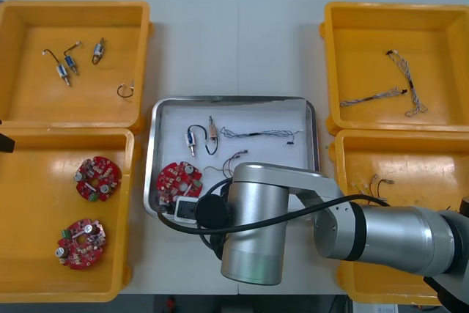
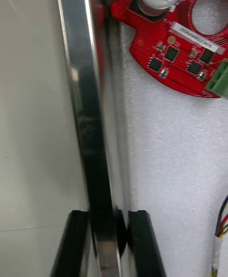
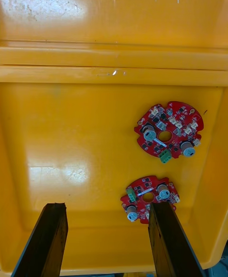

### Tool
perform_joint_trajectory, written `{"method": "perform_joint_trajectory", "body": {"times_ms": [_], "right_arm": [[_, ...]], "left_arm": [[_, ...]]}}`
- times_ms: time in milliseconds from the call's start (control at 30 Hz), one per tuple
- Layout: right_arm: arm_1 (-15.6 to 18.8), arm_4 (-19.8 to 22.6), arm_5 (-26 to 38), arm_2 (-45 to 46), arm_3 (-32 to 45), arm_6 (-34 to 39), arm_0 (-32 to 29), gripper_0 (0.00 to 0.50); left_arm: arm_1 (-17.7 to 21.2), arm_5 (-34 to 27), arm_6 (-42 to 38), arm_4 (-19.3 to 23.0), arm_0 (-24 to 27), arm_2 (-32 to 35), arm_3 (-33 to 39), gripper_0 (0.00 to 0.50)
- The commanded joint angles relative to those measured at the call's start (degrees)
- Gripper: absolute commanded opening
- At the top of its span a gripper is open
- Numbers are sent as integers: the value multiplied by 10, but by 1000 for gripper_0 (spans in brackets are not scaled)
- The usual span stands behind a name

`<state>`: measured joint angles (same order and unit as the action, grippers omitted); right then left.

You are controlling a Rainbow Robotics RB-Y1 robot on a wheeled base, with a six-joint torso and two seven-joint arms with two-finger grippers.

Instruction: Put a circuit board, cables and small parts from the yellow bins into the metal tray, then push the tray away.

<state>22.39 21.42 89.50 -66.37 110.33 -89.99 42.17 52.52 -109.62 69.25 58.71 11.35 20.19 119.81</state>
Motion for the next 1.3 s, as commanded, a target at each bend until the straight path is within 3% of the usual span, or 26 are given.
{"method": "perform_joint_trajectory", "body": {"times_ms": [33,433,600,867,1100,1300], "right_arm": [[-23,-12,8,-9,6,-15,17,4],[-16,-27,8,-17,6,-23,58,0],[-2,-70,9,-60,6,-19,93,0],[14,-98,10,-63,1,-23,120,0],[7,-147,15,-63,-31,-23,148,0],[-9,-156,18,-60,-73,-24,181,0]], "left_arm": [[25,-4,46,-5,-12,10,15,500],[25,-4,46,-5,-12,10,15,500],[25,-4,46,-5,-12,10,15,500],[25,-4,46,-5,-12,10,15,500],[25,-4,46,-5,-12,10,15,500],[25,-4,46,-5,-12,10,15,500]]}}
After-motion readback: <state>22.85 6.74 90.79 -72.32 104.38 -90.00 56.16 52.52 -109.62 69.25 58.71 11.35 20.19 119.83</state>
